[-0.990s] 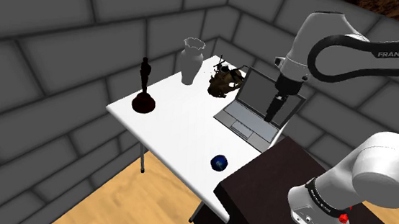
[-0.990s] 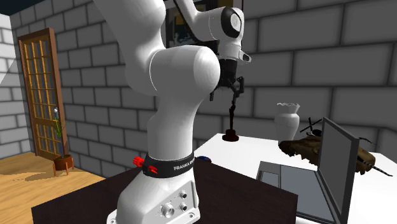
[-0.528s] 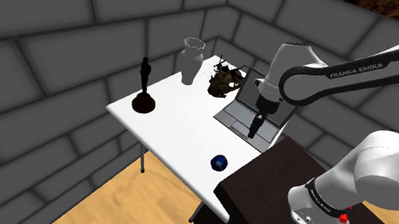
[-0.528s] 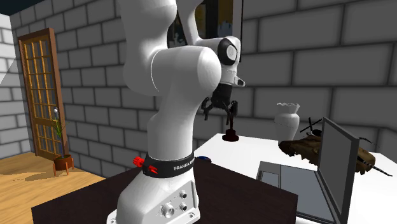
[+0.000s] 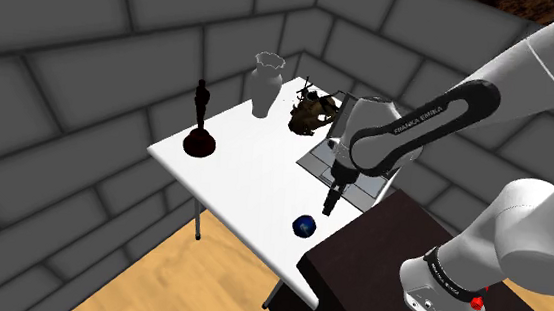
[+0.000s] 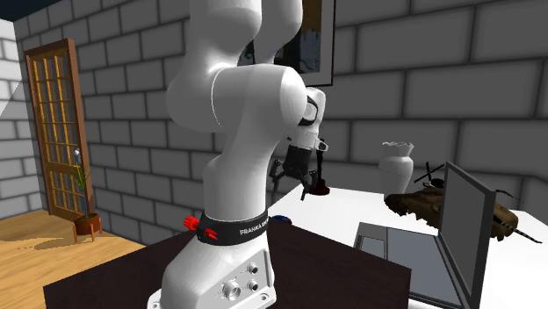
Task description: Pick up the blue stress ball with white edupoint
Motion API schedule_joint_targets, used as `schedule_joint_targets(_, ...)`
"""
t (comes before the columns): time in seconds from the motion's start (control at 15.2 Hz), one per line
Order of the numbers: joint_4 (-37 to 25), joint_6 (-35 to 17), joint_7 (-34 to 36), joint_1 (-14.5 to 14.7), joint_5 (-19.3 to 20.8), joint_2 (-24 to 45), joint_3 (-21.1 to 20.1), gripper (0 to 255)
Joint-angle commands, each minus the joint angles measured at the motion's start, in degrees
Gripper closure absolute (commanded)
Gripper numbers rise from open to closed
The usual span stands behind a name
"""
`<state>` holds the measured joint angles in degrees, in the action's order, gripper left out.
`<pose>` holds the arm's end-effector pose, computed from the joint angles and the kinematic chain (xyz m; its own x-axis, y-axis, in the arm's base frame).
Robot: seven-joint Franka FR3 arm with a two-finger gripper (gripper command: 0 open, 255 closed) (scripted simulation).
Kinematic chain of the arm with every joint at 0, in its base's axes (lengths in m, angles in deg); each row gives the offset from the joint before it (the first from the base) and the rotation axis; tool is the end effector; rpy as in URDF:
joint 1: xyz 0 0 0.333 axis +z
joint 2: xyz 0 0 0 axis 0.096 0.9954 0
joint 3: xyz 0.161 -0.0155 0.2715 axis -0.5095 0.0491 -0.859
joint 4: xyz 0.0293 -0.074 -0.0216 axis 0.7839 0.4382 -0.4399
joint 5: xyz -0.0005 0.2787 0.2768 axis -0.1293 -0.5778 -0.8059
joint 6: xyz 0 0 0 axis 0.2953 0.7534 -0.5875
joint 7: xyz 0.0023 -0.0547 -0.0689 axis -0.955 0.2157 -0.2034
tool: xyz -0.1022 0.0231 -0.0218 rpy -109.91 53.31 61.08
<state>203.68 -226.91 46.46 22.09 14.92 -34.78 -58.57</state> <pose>0.3431 0.0930 0.2131 0.9039 0.4104 -0.1207 0.3810 -0.9007 -0.2087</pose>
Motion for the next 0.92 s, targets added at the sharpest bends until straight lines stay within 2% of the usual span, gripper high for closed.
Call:
schedule_joint_targets(0.0,-1.7,-3.9,-3.7,1.6,-4.9,6.0,-0.8,0)
schedule_joint_targets(0.26,-5.6,-9.7,-12.0,2.0,-14.6,17.0,-4.7,0)
schedule_joint_targets(0.86,-8.6,-15.3,-17.6,-0.3,-20.1,25.8,-8.0,0)
